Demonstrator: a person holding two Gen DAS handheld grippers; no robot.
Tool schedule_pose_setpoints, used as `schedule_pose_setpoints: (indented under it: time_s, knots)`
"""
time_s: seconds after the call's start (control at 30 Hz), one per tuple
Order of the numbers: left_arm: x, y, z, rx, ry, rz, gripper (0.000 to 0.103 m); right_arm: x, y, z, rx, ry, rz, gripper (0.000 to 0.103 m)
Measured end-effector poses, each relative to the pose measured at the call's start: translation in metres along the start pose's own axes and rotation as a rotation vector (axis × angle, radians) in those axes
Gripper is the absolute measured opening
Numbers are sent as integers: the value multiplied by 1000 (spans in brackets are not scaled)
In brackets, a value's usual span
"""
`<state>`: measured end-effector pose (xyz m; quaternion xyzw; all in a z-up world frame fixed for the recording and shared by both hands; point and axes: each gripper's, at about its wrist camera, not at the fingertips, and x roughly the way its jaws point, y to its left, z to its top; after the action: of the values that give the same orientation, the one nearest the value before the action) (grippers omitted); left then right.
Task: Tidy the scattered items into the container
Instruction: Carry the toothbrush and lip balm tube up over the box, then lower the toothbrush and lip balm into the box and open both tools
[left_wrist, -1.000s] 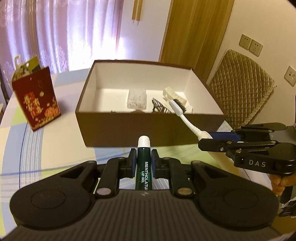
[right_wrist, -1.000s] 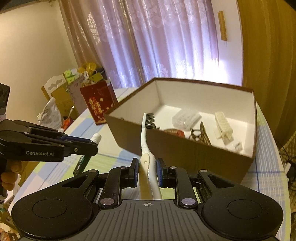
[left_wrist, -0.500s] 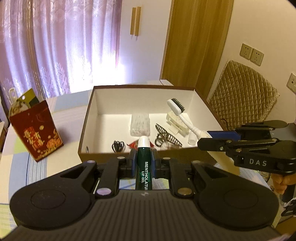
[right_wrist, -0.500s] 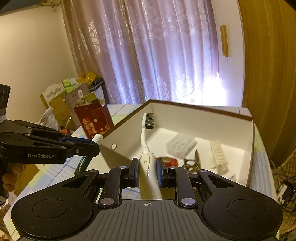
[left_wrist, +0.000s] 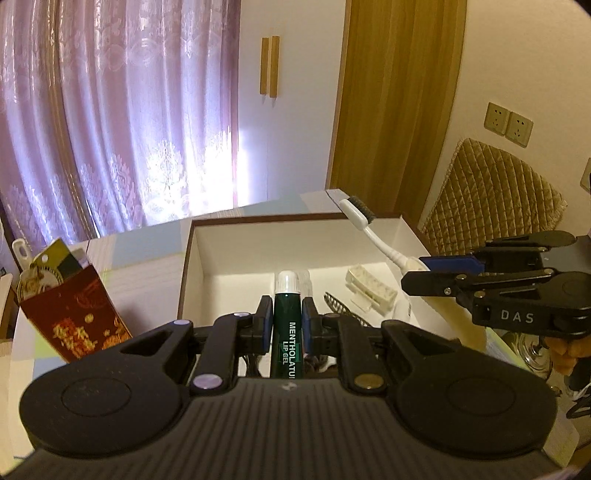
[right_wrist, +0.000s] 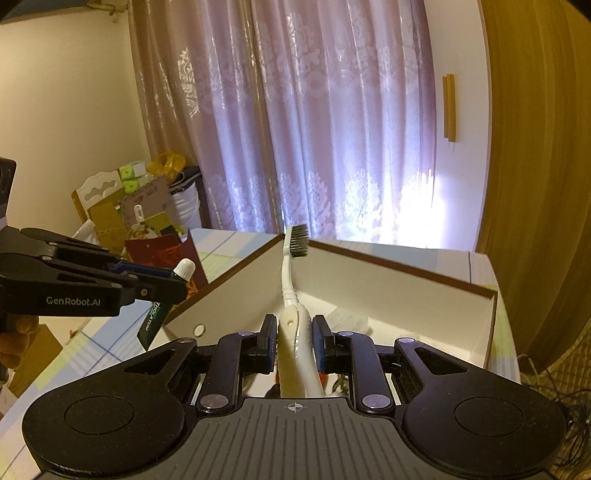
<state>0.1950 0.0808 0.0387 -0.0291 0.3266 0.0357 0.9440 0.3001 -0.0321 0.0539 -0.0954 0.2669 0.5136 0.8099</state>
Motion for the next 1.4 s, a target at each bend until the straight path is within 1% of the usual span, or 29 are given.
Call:
schedule_pose_setpoints:
  time_s: [0.33, 0.57, 0.83, 1.1, 1.23, 1.4]
  knots:
    - [26, 13, 22, -10, -4, 0, 12, 26, -15, 10, -23, 19, -8, 22]
    - [56, 25, 35, 1, 30, 3, 12, 52, -32, 19, -43, 46, -3, 22]
    - [110, 44, 39, -34, 120, 3, 12, 92, -50, 19, -67, 129, 20, 22]
    - [167, 57, 30, -60, 232, 14, 12, 136, -66, 12, -23, 216, 36, 22]
    - [190, 57, 30, -44, 268, 27, 12, 153, -71, 12, 16, 249, 54, 22]
    - [210, 62, 29, -48, 303, 35, 12, 170, -74, 10, 50, 282, 72, 22]
